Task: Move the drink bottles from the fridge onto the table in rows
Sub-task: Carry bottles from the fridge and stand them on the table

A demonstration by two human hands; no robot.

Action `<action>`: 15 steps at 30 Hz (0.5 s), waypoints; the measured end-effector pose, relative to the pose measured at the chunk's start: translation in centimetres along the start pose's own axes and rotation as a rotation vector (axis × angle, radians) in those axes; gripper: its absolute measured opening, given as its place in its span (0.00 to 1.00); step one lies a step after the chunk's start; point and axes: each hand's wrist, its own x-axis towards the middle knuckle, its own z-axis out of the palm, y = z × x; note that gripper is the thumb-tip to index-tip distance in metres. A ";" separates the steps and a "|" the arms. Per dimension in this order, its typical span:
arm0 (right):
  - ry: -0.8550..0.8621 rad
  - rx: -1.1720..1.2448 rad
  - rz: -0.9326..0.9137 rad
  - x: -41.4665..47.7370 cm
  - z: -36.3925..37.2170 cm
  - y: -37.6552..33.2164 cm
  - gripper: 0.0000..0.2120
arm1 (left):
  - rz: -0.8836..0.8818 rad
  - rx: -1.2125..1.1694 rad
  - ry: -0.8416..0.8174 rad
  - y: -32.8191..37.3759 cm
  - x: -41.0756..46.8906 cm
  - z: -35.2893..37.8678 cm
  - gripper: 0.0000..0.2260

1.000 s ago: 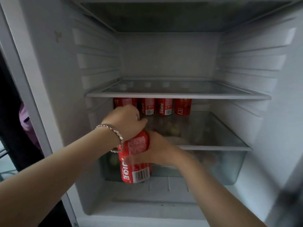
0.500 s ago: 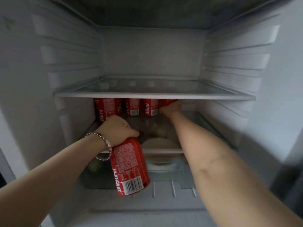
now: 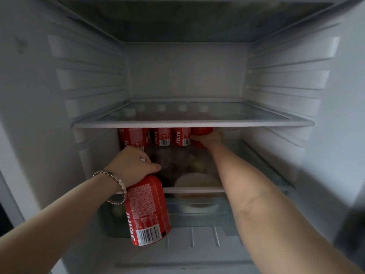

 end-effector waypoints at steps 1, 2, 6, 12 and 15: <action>-0.027 -0.039 0.009 -0.1 -0.1 -0.1 0.47 | 0.000 0.003 -0.004 0.0 0.0 0.0 0.14; -0.045 -0.044 0.012 -0.2 -0.1 -0.1 0.47 | 0.001 0.005 -0.007 0.0 -0.1 0.1 0.14; -0.048 0.042 -0.018 -2.3 -0.3 -0.8 0.39 | -0.004 0.002 -0.009 0.0 0.1 0.2 0.17; -0.089 -0.062 -0.023 -11.1 -1.2 -1.6 0.40 | 0.048 0.072 0.054 -0.2 -0.4 -0.3 0.24; -0.073 -0.110 -0.092 -16.1 -2.2 -1.7 0.40 | 0.122 0.118 0.088 0.1 -1.1 -0.6 0.26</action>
